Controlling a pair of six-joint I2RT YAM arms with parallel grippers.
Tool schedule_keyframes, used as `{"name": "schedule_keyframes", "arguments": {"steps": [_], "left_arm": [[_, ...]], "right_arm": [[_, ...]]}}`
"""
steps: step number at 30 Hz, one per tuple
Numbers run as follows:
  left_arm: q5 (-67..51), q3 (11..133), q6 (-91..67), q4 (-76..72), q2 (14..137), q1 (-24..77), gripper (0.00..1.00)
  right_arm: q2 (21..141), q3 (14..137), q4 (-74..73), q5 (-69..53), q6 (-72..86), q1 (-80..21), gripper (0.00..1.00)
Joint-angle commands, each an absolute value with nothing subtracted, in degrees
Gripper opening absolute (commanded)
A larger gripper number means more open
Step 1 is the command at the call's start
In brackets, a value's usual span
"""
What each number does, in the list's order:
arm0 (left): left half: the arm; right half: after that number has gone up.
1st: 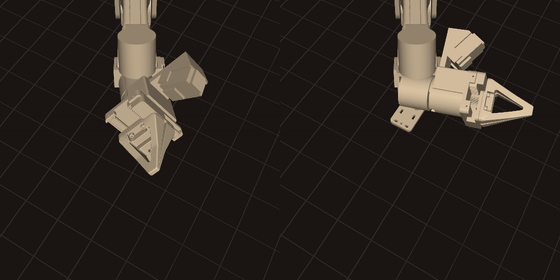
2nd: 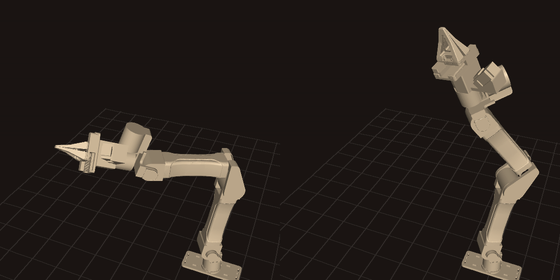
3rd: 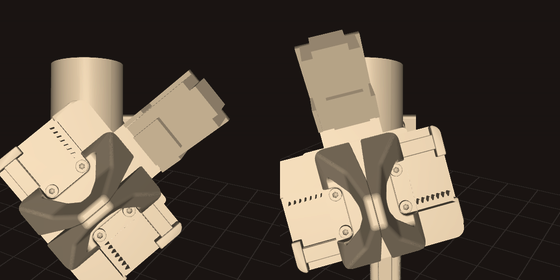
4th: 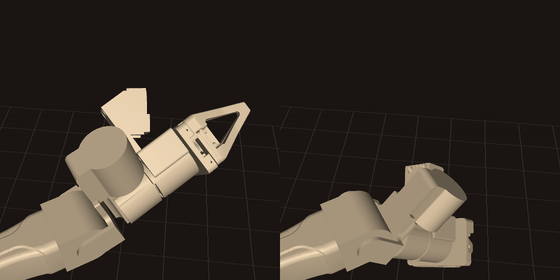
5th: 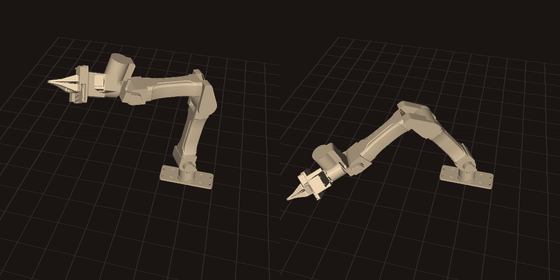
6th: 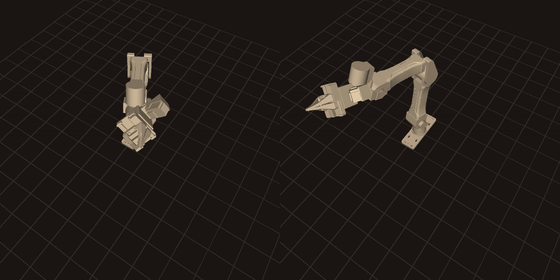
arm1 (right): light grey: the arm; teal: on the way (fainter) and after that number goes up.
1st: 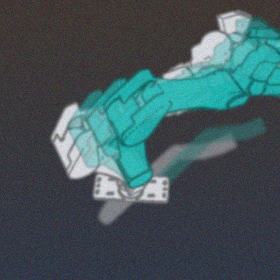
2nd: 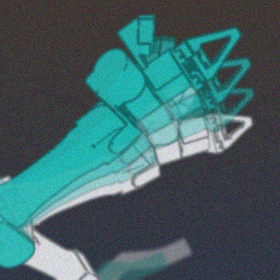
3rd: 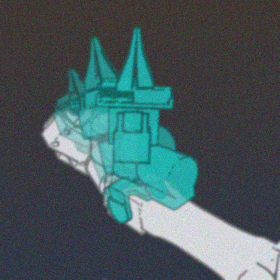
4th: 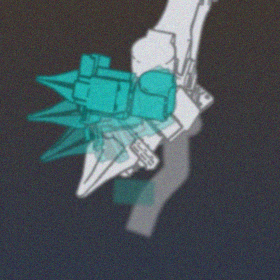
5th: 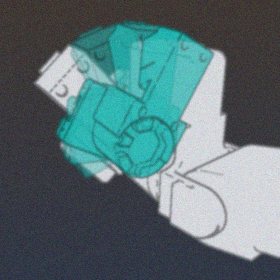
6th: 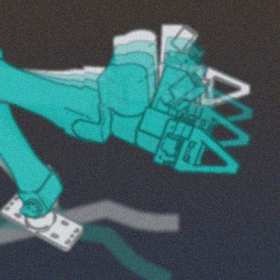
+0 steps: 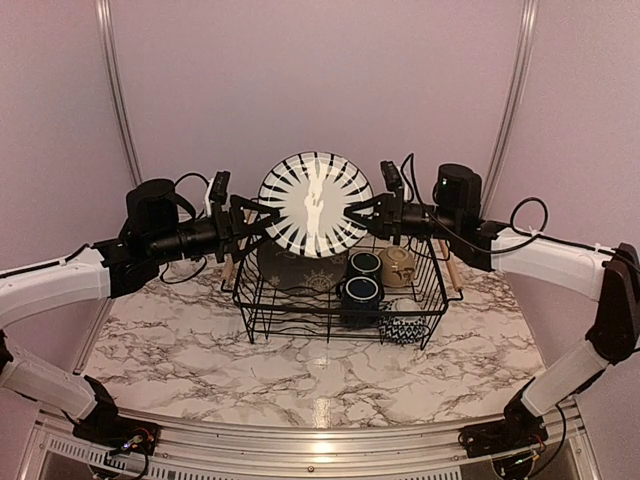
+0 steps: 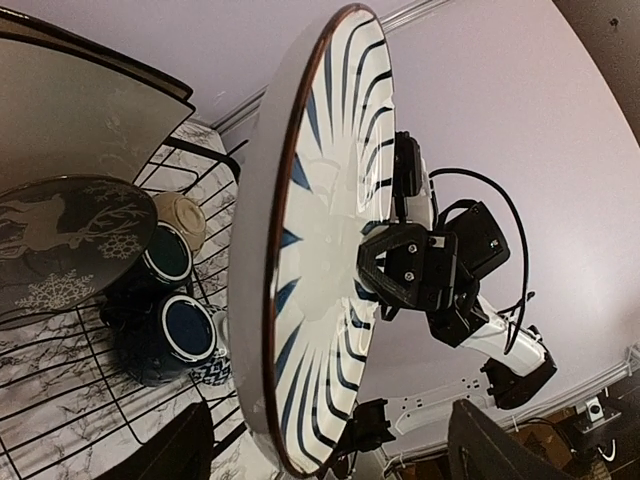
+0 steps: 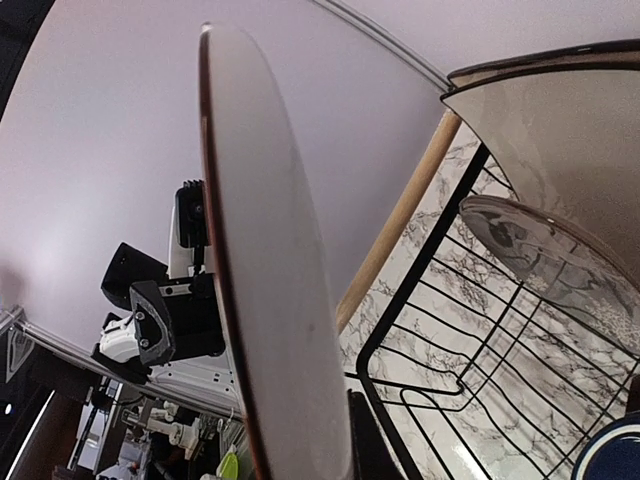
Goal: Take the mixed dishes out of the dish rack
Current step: Pass from the right arm to the left
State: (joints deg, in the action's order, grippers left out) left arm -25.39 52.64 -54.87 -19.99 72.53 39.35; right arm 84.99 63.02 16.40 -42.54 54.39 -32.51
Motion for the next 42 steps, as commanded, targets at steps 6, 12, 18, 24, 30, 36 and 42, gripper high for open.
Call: {"name": "schedule_keyframes", "arguments": {"steps": [6, 12, 18, 24, 30, 36, 42], "left_arm": [[-24.1, 55.1, -59.6, -29.4, 77.3, 40.7, 0.62], [-23.6, 56.0, -61.0, -30.4, 79.1, 40.7, 0.48], [-24.4, 56.9, -61.2, -30.3, 80.3, 40.7, 0.31], [-23.8, 56.3, -59.7, -28.9, 78.5, 40.6, 0.11], [-23.2, 55.8, -58.6, -27.3, 76.4, 40.4, 0.0], [-23.7, 54.7, -59.8, -27.0, 73.8, 38.1, 0.0], [-25.6, 52.6, -61.0, -25.7, 67.8, 30.9, 0.0]], "right_arm": [[84.5, 63.2, 31.0, -45.4, 58.9, -34.2, 0.0], [85.0, 62.7, 32.1, -45.2, 59.0, -34.9, 0.0], [85.3, 62.4, 31.9, -45.0, 58.4, -35.4, 0.0], [84.8, 62.3, 29.6, -43.8, 56.3, -35.4, 0.0], [84.4, 61.7, 29.2, -43.2, 55.3, -35.4, 0.06], [83.7, 61.2, 27.2, -42.1, 52.8, -35.2, 0.66], [81.7, 61.6, 15.8, -37.1, 44.3, -34.7, 0.89]]}}
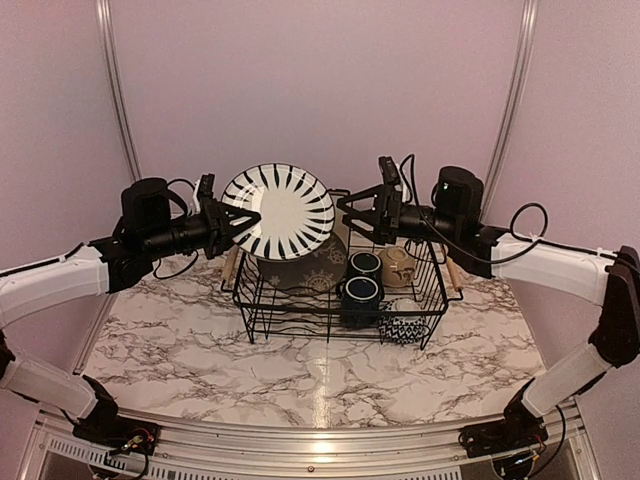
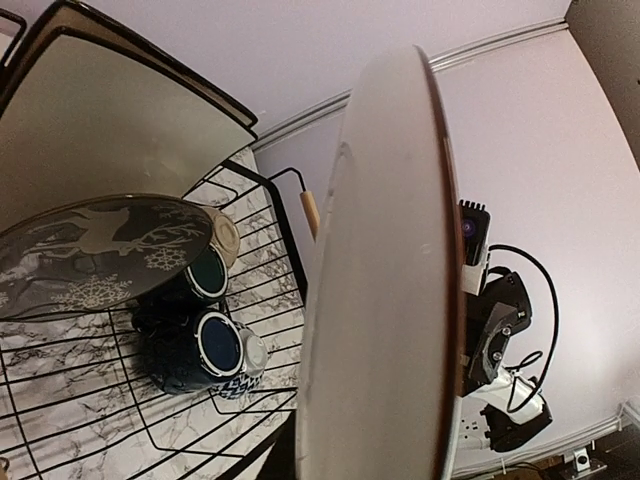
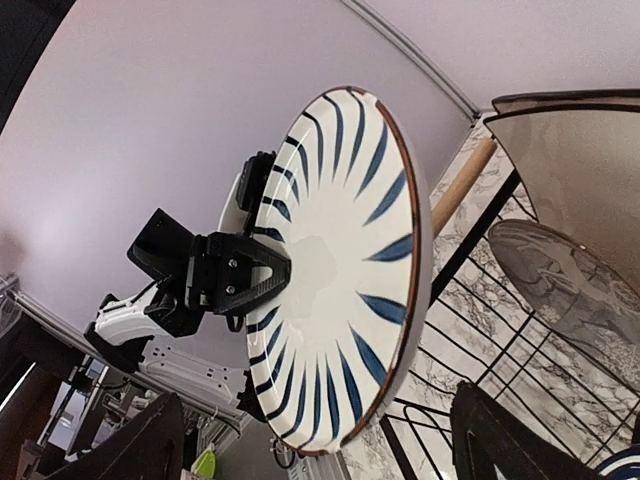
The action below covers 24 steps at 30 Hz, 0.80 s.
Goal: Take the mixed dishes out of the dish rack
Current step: Pass from the right arm to the left
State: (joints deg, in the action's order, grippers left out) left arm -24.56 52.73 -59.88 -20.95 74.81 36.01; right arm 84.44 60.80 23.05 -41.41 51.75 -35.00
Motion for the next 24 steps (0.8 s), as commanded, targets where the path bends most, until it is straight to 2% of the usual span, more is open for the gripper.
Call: {"name": "schedule_keyframes", "arguments": {"steps": [1, 5, 12, 21, 24], "left_arm": [[-25.9, 52.3, -61.1, -25.0, 66.5, 29.4, 0.0], [-26.5, 51.7, -59.5, -18.5, 60.8, 21.3, 0.0], [-20.1, 51.8, -55.3, -1.0, 53.5, 7.7, 0.0], [-22.2, 43.0, -60.3, -8.2, 57.8, -1.9, 0.0], [-22.8, 41.8, -62.4, -11.8, 61.2, -2.9, 0.0]], "right_arm": [[81.2, 61.7, 13.6, -36.0, 42.6, -34.7, 0.89], [78.8, 62.8, 5.4, -30.0, 35.3, -34.7, 0.9], [74.9, 66.1, -9.4, -17.3, 24.3, -34.7, 0.93], [73.4, 68.9, -18.0, -7.6, 19.7, -34.7, 0.98], [75.1, 72.6, -24.8, -3.6, 17.8, -34.8, 0.98]]}}
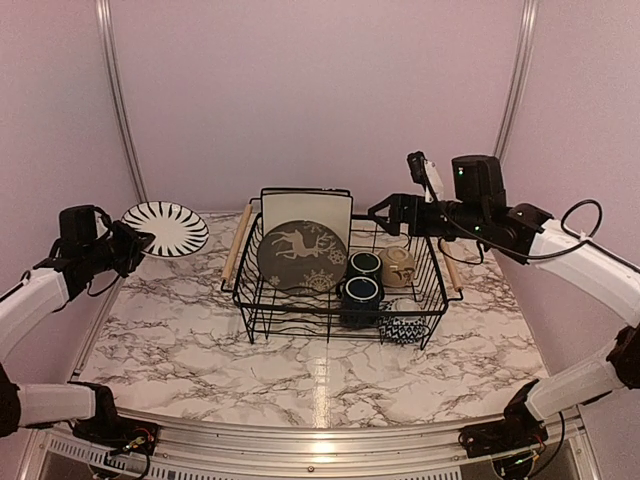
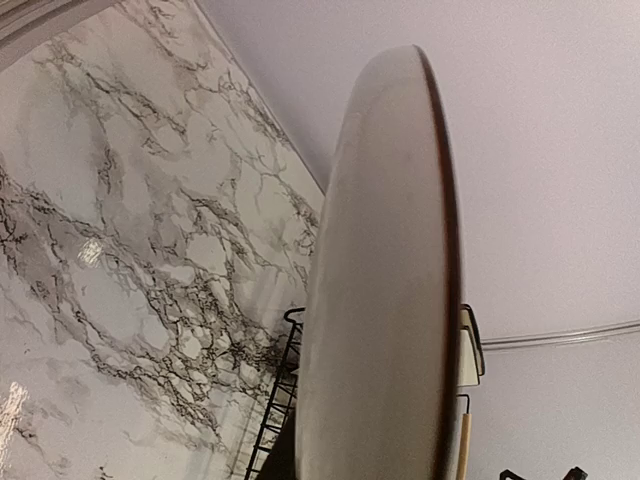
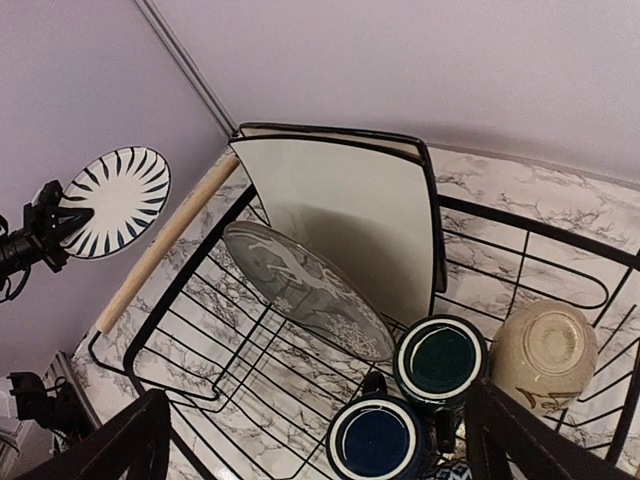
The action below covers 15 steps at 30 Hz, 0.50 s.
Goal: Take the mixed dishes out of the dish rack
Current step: Pass from the right arm to the left, then place the plate at the corner of the board.
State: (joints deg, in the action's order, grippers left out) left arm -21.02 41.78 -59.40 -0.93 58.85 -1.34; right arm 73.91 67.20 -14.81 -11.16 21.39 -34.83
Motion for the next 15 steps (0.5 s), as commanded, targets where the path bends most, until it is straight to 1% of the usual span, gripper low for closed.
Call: {"name": "schedule_keyframes", "arguments": {"steps": [1, 9, 12, 15], "left_arm": [[-22.5, 41.8, -62.5, -12.3, 62.5, -3.0, 0.0], [-18.6, 41.9, -64.1, -17.7, 73.8, -4.0, 0.0], [-18.0, 42.3, -65.8, -22.0, 79.3, -4.0, 0.0], [-17.0, 44.0, -65.9, -25.1, 85.2, -4.1, 0.0]], "right_arm": [[75.7, 74.0, -27.4, -1.8, 17.1, -34.7, 0.98], [82.5, 85.0, -45.9, 13.2, 13.2, -33.9, 0.99], [84.0, 88.5, -48.7, 16.7, 12.0, -33.4, 0.98], [83.6, 89.8, -48.1, 17.7, 10.4, -33.0, 0.99]]}}
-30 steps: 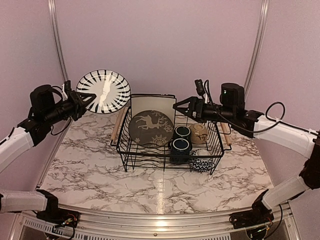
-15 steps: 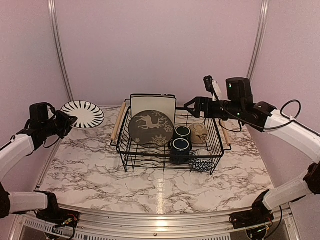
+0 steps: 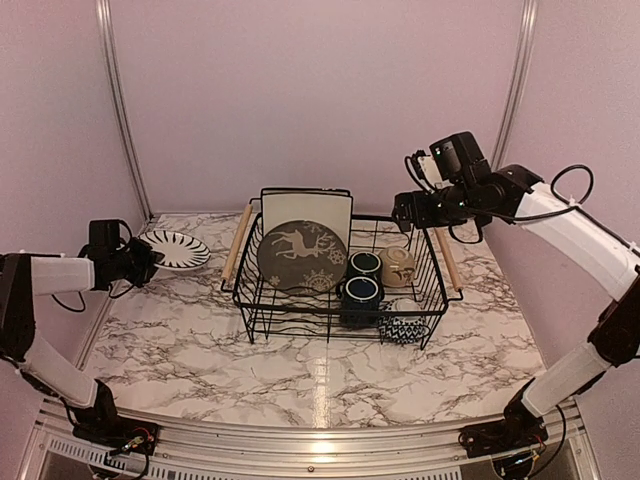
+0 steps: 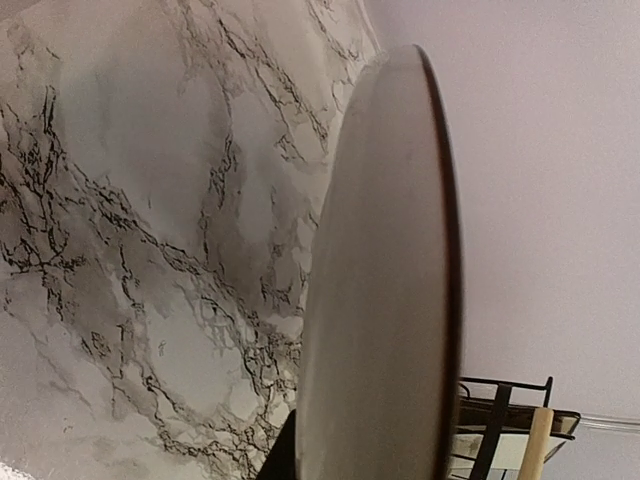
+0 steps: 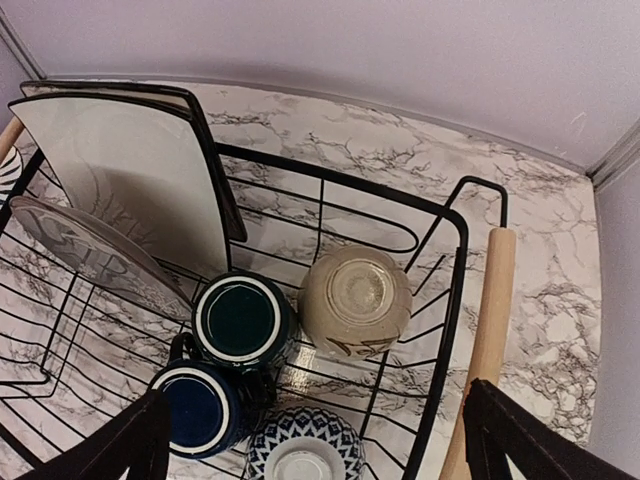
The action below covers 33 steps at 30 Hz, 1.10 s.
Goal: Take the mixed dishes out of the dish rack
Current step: Place the plate at the corner of the board.
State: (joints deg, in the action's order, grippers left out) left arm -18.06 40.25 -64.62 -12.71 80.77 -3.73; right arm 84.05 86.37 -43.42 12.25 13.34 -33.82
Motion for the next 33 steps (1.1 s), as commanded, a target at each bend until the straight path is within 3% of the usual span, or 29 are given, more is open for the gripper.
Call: {"name": "schedule_keyframes", "arguments": {"steps": [1, 15, 18, 26, 33], "left_arm": [[-16.8, 44.6, -66.1, -26.1, 87.1, -4.1, 0.0], [-17.3, 52.7, -70.5, -39.8, 108.5, -4.8, 0.0], [-17.2, 54.5, -70.0, -39.9, 111.8, -4.9, 0.12], [-14.8, 53.7, -65.2, -37.9, 112.3, -5.0, 0.55], [-10.7, 52.6, -60.5, -26.4, 108.0, -5.0, 0.8]], "right_arm": [[83.4, 90.1, -47.5, 18.6, 9.9, -32.9, 0.98], [74.6, 84.1, -32.4, 18.6, 3.6, -32.9, 0.99], [74.7, 84.5, -31.9, 13.9, 3.0, -32.9, 0.99], [75.9, 78.4, -21.6, -1.3, 2.5, -33.0, 0.99], [83.3, 83.6, -21.9, -6.6, 2.5, -33.4, 0.99]]}}
